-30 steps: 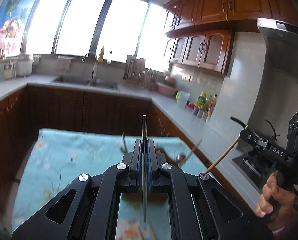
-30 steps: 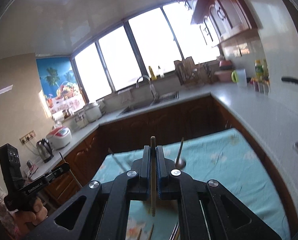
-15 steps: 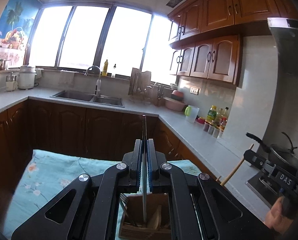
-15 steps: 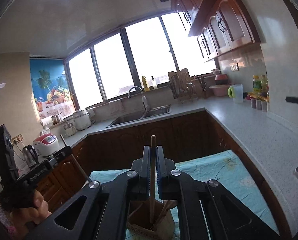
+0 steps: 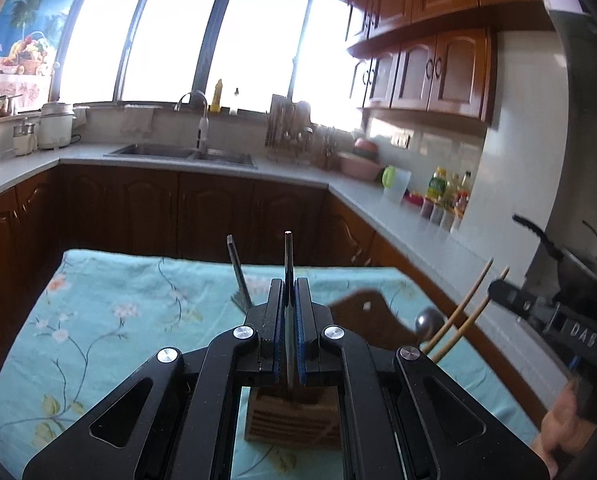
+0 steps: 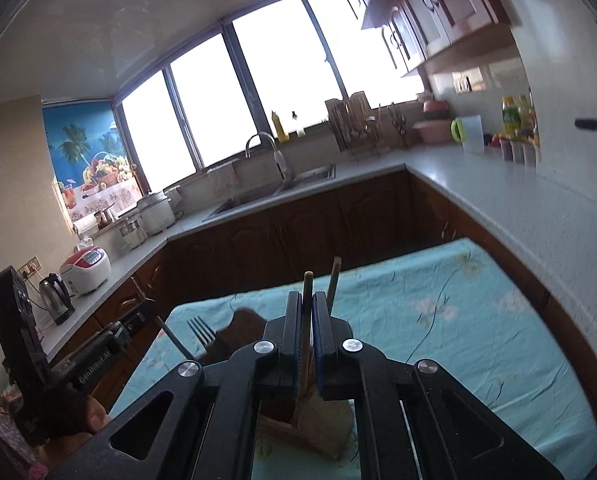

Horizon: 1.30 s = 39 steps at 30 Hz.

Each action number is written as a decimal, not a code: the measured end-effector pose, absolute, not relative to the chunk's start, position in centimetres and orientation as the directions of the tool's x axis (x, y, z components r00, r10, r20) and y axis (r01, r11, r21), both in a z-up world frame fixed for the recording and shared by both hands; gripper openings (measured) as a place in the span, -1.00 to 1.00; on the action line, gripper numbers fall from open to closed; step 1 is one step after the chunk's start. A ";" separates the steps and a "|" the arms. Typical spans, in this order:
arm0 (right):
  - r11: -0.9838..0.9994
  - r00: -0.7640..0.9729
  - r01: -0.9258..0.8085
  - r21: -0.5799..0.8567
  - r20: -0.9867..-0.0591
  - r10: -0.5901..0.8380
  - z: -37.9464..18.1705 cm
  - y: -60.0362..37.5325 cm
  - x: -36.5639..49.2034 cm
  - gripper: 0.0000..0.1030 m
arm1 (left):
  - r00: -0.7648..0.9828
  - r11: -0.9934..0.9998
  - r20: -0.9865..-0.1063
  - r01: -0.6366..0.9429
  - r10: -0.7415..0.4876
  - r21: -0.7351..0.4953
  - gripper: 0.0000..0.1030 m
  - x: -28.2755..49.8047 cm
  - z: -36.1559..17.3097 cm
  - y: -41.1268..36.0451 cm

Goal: Organize utensils
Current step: 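Open both tools to release the chopsticks into the holder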

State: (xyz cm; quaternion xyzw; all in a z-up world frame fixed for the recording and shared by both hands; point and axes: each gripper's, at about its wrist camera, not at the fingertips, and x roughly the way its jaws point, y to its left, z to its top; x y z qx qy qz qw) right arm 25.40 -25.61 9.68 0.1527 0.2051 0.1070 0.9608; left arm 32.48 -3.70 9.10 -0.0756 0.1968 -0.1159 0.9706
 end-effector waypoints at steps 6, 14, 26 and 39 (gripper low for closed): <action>0.929 0.889 -0.139 0.343 -0.370 0.270 9.8 -25.9 25.5 -0.90 | 0.893 0.963 -0.373 0.194 -0.251 -0.185 -0.91 32.3 9.5 -3.6; 0.927 0.886 -0.133 0.351 -0.377 0.269 9.7 -26.0 25.7 -0.80 | 0.879 0.964 -0.406 0.191 -0.251 -0.184 -0.91 32.9 9.6 -3.6; 0.902 0.918 -0.126 0.413 -0.295 0.264 10.9 -28.1 22.0 0.36 | 0.897 0.956 -0.372 0.151 -0.239 -0.250 0.27 29.0 10.9 -2.1; 0.894 0.905 -0.098 0.438 -0.335 0.263 7.5 -28.9 15.4 0.58 | 0.871 0.959 -0.446 0.089 -0.207 -0.270 0.45 20.8 6.7 0.3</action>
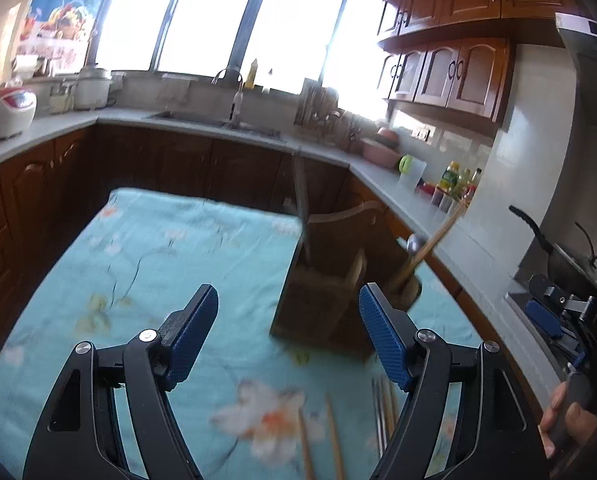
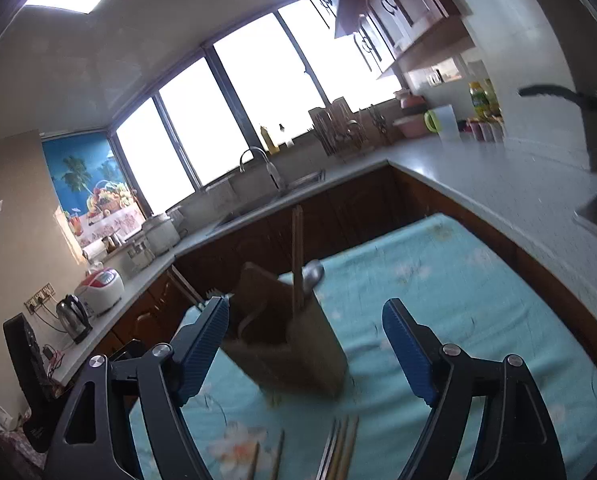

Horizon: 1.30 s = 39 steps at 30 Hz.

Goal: Organize utensils
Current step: 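Open both tools to release the chopsticks into the holder, then move both open tools back over the remaining chopsticks on the table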

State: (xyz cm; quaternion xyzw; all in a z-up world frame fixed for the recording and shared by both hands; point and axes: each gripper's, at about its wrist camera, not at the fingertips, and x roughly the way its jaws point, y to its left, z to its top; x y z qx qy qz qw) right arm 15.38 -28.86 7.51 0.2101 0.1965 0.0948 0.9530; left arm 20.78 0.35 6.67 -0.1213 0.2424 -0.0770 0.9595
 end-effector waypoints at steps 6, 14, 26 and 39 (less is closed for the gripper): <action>0.896 0.880 -0.066 0.438 -0.398 0.260 4.4 -28.9 12.4 0.58 | 0.832 0.958 -0.515 0.065 -0.206 -0.279 0.45 17.5 3.6 1.1; 0.918 0.850 -0.044 0.394 -0.469 0.242 1.1 -28.4 9.4 0.58 | 0.795 0.956 -0.570 0.042 -0.207 -0.289 0.45 14.4 0.6 1.6; 0.927 0.811 -0.043 0.373 -0.528 0.250 -1.1 -27.5 8.9 0.58 | 0.748 0.961 -0.630 0.034 -0.207 -0.276 0.45 13.7 -1.8 0.7; 0.941 0.767 -0.028 0.338 -0.596 0.237 -2.2 -26.9 12.2 0.46 | 0.687 0.966 -0.693 0.054 -0.219 -0.252 0.45 16.4 -2.7 -0.5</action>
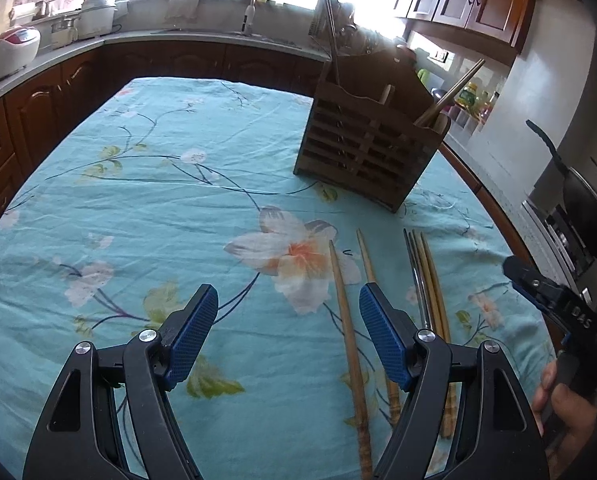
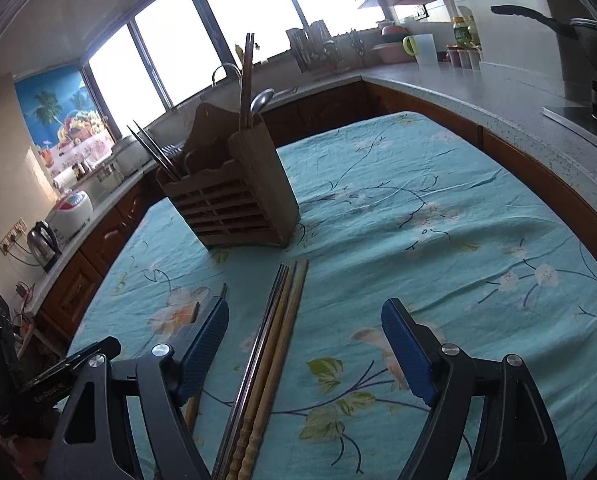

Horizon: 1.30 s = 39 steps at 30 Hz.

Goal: Organize utensils
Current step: 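Move both open tools back over the remaining chopsticks on the table, then grasp a wooden chopstick with the left tool while the right tool grasps another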

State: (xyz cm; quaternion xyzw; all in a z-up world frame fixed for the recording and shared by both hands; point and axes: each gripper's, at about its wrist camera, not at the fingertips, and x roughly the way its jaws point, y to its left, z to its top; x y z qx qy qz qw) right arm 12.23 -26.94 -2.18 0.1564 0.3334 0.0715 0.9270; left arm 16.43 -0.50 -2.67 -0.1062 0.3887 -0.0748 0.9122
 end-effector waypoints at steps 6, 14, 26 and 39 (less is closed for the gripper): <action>0.948 0.721 -0.044 0.316 -0.647 0.249 -2.9 -25.8 14.7 0.05 | 0.658 0.967 -0.717 0.074 -0.231 -0.244 0.45 18.2 -2.7 -1.2; 0.959 0.661 -0.046 0.281 -0.711 0.240 -4.5 -24.5 18.0 -0.32 | 0.578 0.966 -0.774 0.130 -0.257 -0.224 0.19 20.9 -3.8 -3.4; 0.976 0.609 -0.050 0.211 -0.768 0.197 -6.7 -23.1 22.0 -0.68 | 0.520 0.970 -0.820 0.171 -0.239 -0.174 -0.36 23.2 -6.0 -6.0; 0.969 0.624 -0.027 0.246 -0.753 0.208 -6.4 -23.6 21.4 -0.89 | 0.526 0.969 -0.817 0.193 -0.235 -0.154 -0.90 23.8 -6.0 -6.4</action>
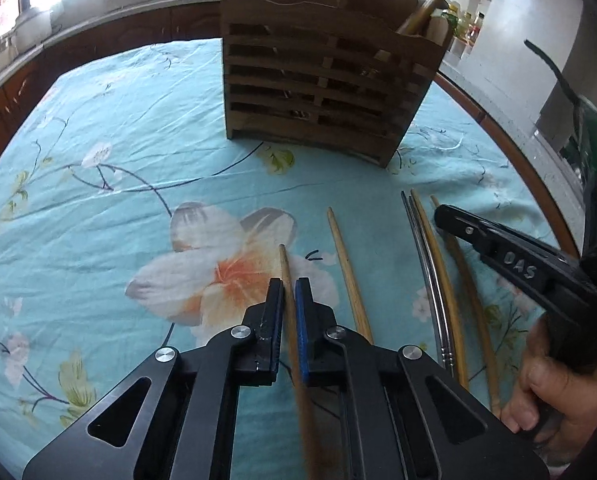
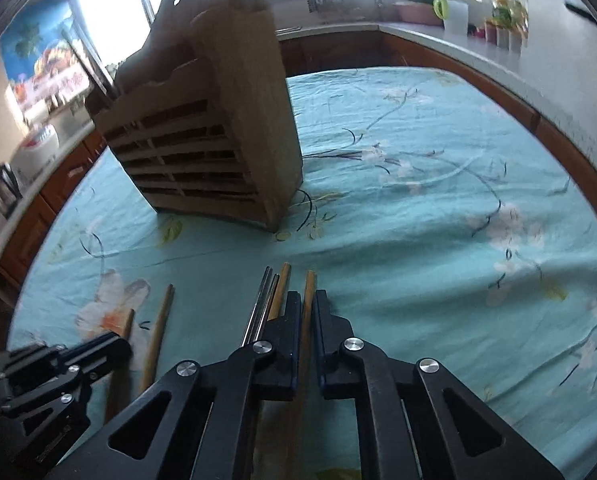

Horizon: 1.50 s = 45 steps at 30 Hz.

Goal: Organize utensils
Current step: 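Grasp a wooden chopstick with the left tool while the right tool grasps another, then lift both chopsticks and lower them into the wooden holder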

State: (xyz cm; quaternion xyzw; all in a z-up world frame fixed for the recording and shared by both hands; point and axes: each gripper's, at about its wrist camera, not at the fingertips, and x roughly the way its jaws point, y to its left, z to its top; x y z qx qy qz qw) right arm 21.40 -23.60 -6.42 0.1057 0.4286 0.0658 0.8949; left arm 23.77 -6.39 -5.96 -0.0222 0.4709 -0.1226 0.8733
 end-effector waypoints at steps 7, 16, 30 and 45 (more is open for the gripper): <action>0.941 0.669 -0.031 0.337 -0.692 0.270 -3.6 -25.6 19.0 -0.90 | 0.566 0.951 -0.764 0.191 -0.310 -0.245 -0.91 21.9 -3.0 -3.8; 0.924 0.758 -0.076 0.375 -0.580 0.298 2.4 -26.8 15.1 -0.90 | 0.652 0.915 -0.646 0.219 -0.396 -0.339 -0.91 18.7 2.9 -1.1; 0.921 0.872 -0.155 0.358 -0.388 0.298 10.9 -27.5 10.9 -0.90 | 0.755 0.903 -0.510 0.261 -0.412 -0.343 -0.91 15.4 9.3 0.6; 0.920 0.880 -0.164 0.356 -0.370 0.299 11.3 -27.2 11.3 -0.90 | 0.788 0.905 -0.471 0.251 -0.397 -0.344 -0.91 15.4 10.6 1.4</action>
